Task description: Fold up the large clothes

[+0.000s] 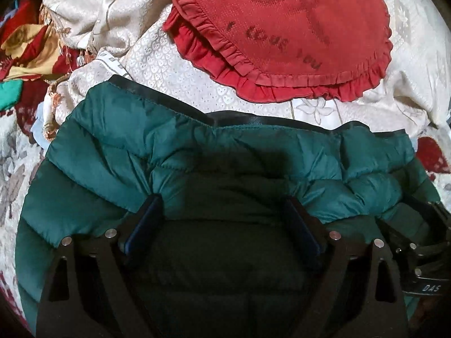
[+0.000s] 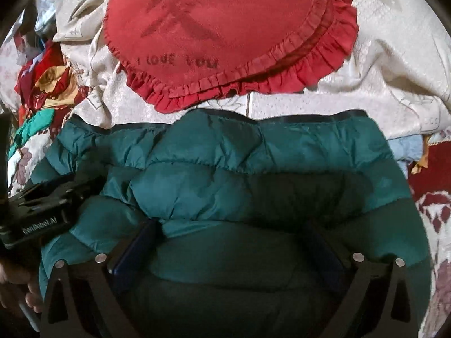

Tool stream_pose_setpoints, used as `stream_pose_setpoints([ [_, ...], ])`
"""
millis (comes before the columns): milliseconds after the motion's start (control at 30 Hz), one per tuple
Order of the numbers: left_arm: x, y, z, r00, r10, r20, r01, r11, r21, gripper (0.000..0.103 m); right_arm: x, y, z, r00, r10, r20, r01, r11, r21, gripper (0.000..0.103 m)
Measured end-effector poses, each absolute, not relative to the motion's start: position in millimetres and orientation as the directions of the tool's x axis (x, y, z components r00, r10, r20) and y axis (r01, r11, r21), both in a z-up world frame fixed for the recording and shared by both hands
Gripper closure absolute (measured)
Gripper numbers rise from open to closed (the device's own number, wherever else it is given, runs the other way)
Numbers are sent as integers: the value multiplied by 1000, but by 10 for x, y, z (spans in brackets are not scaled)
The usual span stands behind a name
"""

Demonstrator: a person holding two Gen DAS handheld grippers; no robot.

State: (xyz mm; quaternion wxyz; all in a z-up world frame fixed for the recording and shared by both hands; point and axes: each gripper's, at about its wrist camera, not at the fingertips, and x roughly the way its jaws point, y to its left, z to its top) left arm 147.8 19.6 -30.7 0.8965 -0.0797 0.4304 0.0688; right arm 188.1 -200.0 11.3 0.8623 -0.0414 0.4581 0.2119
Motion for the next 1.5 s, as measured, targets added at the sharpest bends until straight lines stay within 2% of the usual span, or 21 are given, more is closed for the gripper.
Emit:
stream_pose_setpoints([
  [167,1397,114,-258,638,102,-763,-204,978,-39,15,1827,-1981,122,507,317,-801,-389,914,115,0],
  [267,1317,141,-135,626,76,-776,-180,982,-49,15,1794,-1976,149,507,294,-810,-380,920,96,0],
  [400,1100,459,233,665,-54,-745,-124,976,-181,15,1745,-2057,313,493,296,-818,-401,912,88,1],
  [500,877,988,538,723,-37,-690,-162,962,-221,15,1597,-2262,614,551,319,-771,-411,908,82,1],
  [567,781,1376,586,725,-20,-689,-217,942,-256,15,1478,-2431,781,587,325,-742,-429,902,55,1],
  [633,678,1810,467,714,-53,-699,-272,898,-346,15,1413,-2627,834,605,319,-730,-431,901,37,1],
  [733,643,2058,137,668,-179,-722,-287,834,-472,15,1475,-2909,726,595,283,-752,-364,929,61,1],
  [833,708,1978,-89,613,-194,-766,-277,855,-438,15,1603,-3116,582,546,308,-779,-295,941,166,1],
  [967,751,1874,-192,631,-231,-741,-217,864,-454,14,1659,-3277,440,521,260,-813,-229,960,161,1],
  [1033,761,1899,-250,634,-261,-728,-193,859,-475,9,1691,-3314,327,488,239,-840,-212,965,152,1],
  [1100,791,1908,-353,620,-329,-713,-155,839,-522,3,1702,-3327,240,465,249,-850,-212,963,166,1],
  [1267,895,1880,-377,618,-434,-656,-36,817,-575,2,1719,-3406,120,438,287,-852,-198,955,220,1],
  [1367,984,1860,-345,633,-428,-645,-12,828,-561,2,1716,-3465,68,426,322,-845,-181,946,270,1],
  [1433,1044,1871,-365,629,-446,-636,-7,815,-579,4,1708,-3507,42,422,341,-840,-169,940,297,1],
  [1500,1090,1860,-352,633,-462,-622,8,807,-591,18,1686,-3529,22,423,352,-835,-167,936,310,1],
])
